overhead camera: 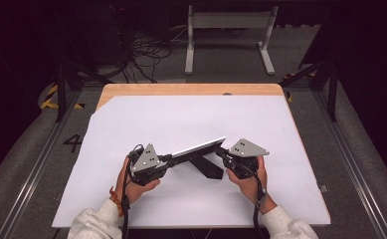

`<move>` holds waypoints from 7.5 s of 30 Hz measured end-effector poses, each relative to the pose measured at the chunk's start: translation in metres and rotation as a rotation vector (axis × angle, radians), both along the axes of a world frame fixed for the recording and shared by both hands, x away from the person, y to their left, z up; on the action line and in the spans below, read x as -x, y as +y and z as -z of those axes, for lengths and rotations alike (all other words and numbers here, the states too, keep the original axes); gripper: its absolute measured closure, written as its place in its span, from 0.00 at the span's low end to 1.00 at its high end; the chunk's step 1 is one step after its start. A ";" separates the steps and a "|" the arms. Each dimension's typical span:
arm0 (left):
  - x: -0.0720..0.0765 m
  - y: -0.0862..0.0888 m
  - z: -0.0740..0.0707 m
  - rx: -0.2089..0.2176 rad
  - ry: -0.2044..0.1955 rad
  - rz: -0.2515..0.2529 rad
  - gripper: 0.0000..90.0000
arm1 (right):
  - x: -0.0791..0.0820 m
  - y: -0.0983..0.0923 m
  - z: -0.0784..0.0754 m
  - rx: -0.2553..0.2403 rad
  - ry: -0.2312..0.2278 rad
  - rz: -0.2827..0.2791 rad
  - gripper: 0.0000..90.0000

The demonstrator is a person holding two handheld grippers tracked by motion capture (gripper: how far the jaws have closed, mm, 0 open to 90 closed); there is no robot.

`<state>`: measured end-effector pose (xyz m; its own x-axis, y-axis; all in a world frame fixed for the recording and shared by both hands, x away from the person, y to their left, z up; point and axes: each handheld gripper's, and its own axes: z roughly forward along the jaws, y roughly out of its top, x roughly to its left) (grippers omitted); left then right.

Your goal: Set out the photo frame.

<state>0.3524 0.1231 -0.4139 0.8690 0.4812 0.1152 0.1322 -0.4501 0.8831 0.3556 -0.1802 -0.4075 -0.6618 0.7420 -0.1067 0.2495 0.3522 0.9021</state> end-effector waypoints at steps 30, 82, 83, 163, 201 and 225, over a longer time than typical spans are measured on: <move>0.009 -0.011 0.001 -0.038 -0.025 0.010 0.92 | -0.006 0.020 -0.009 -0.016 -0.010 -0.042 0.98; 0.023 -0.027 -0.011 0.054 -0.016 0.108 0.85 | -0.013 0.023 -0.016 -0.069 0.006 -0.049 0.93; 0.023 -0.028 -0.011 0.056 -0.016 0.105 0.85 | -0.013 0.023 -0.016 -0.071 0.010 -0.046 0.93; 0.017 -0.034 0.019 -0.080 0.043 0.172 0.84 | 0.045 0.017 -0.020 0.037 0.049 -0.232 0.75; 0.015 -0.059 0.041 -0.147 0.082 0.219 0.82 | 0.034 0.026 0.001 0.017 0.107 -0.159 0.63; -0.010 -0.006 0.029 -0.095 0.074 0.042 0.74 | 0.033 0.024 0.009 -0.029 0.135 -0.146 0.69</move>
<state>0.3624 0.1168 -0.4434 0.8960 0.4342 0.0929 0.1751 -0.5378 0.8247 0.3224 -0.1562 -0.4161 -0.7693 0.6388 0.0100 0.3169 0.3680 0.8741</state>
